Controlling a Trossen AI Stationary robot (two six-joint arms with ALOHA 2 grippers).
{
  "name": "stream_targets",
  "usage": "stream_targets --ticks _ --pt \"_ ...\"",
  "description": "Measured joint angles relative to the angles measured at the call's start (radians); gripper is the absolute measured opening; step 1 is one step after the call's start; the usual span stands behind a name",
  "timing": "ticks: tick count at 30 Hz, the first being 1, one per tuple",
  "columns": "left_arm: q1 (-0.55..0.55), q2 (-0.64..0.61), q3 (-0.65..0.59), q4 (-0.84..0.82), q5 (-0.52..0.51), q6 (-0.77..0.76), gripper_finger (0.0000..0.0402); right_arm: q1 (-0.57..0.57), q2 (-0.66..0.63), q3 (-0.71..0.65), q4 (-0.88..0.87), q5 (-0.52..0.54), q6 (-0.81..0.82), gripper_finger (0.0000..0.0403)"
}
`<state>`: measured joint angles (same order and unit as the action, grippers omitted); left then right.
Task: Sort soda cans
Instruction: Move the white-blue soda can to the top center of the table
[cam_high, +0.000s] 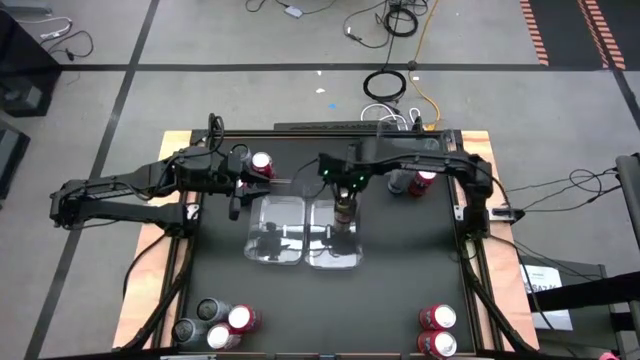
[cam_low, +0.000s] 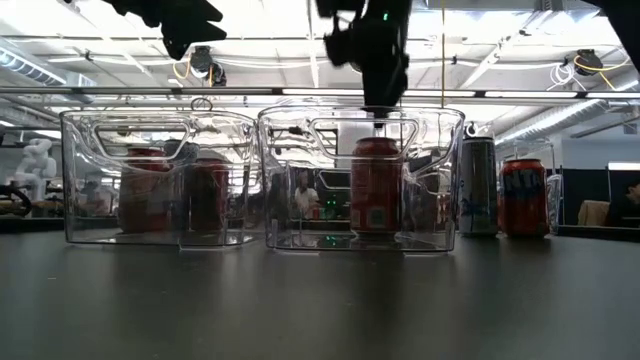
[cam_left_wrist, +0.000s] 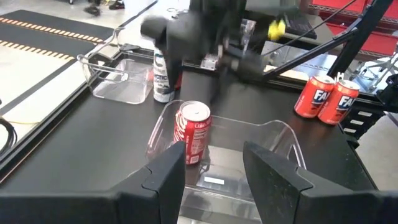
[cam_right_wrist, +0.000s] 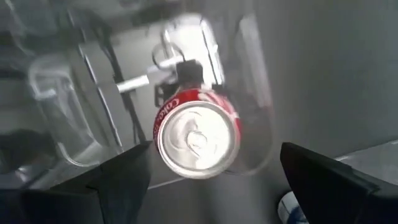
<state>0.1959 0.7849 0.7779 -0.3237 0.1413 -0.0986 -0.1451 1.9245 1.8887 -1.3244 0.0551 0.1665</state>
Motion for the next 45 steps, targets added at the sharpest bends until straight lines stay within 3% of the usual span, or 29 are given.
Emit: stream_targets --ticks 8,12,23,29,34,37,42,45 --pt "0.0 0.0 0.0 0.0 -0.011 0.001 0.017 -0.011 -0.17 0.01 -0.021 0.002 0.061 0.0341" --pt "0.0 0.0 0.0 0.0 -0.015 0.002 0.017 -0.011 -0.294 -0.066 -0.02 -0.002 0.073 0.0341" --pt "0.0 0.0 0.0 0.0 -0.019 0.002 0.017 -0.01 -0.833 -0.669 0.267 -0.003 0.276 0.0341" --pt "0.0 0.0 0.0 0.0 -0.019 0.002 0.0169 -0.011 -1.043 -0.87 0.453 -0.002 0.31 0.0341" --pt "0.0 0.0 0.0 0.0 -0.019 0.002 0.017 -0.011 -1.125 -0.931 0.576 -0.001 0.402 0.0341" --pt "0.0 0.0 0.0 0.0 -0.019 0.002 0.017 -0.011 -1.133 -0.933 0.575 0.013 0.369 0.0341" --pt "0.0 0.0 0.0 0.0 -0.019 0.002 0.017 -0.017 -1.114 -0.933 0.557 0.216 0.392 0.0341" --pt "0.0 0.0 0.0 0.0 -0.019 0.002 0.017 -0.054 -1.086 -0.933 0.542 0.261 0.398 0.0341"
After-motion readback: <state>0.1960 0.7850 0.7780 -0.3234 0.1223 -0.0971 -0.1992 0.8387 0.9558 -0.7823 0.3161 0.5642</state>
